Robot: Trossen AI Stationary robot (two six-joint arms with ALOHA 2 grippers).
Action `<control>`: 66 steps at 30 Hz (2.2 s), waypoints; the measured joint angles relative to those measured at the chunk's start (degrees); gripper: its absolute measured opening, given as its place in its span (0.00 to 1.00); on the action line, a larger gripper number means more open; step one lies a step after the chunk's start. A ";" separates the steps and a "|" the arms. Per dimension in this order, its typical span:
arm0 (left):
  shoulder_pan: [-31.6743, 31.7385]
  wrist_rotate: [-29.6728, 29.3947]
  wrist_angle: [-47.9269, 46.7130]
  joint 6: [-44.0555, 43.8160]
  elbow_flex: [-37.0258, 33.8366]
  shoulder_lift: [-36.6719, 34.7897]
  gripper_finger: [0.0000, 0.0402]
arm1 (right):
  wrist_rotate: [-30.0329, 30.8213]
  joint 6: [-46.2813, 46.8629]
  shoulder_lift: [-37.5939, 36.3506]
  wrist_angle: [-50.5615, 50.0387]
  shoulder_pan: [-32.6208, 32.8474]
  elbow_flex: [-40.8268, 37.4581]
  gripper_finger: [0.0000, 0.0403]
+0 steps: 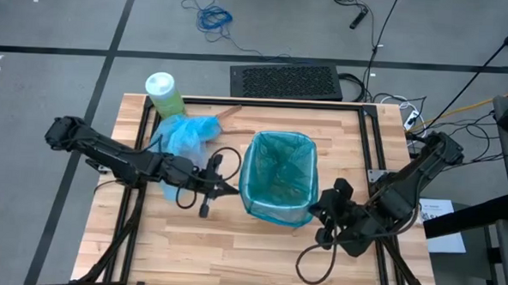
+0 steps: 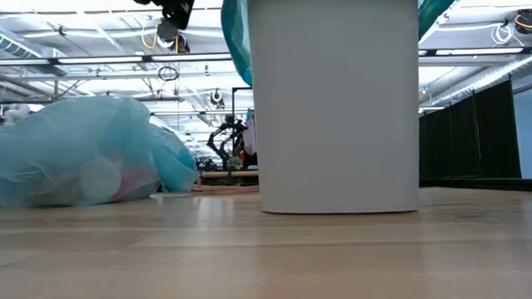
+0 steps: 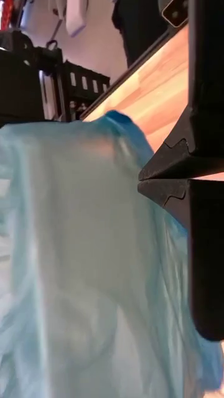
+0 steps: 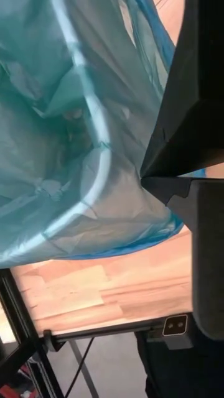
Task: Place trash/remove bag and relplace
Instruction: Insert the plastic bag in the white trash bin
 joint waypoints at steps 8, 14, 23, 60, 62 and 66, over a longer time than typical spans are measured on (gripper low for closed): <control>1.20 -2.91 3.30 0.00 0.00 5.91 0.00 | -1.14 1.12 2.87 0.02 -0.42 0.00 0.00; 4.18 -6.92 3.23 -1.45 0.00 6.35 0.00 | -3.15 0.88 4.71 1.96 -0.75 -0.02 0.00; 7.43 -7.11 1.04 -1.51 0.00 6.20 0.00 | -10.45 -2.46 6.35 6.90 -1.90 -0.04 0.00; 6.80 -10.39 -1.99 1.66 0.00 2.99 0.00 | -31.30 -60.25 19.66 -14.85 -36.81 25.46 0.00; 6.80 -10.42 -2.62 1.56 0.00 2.99 0.00 | -31.30 -60.43 21.12 -15.08 -36.81 25.46 0.00; 6.80 -10.50 -2.77 1.12 0.00 2.99 0.00 | -33.00 -60.44 23.72 -15.99 -37.12 25.46 0.00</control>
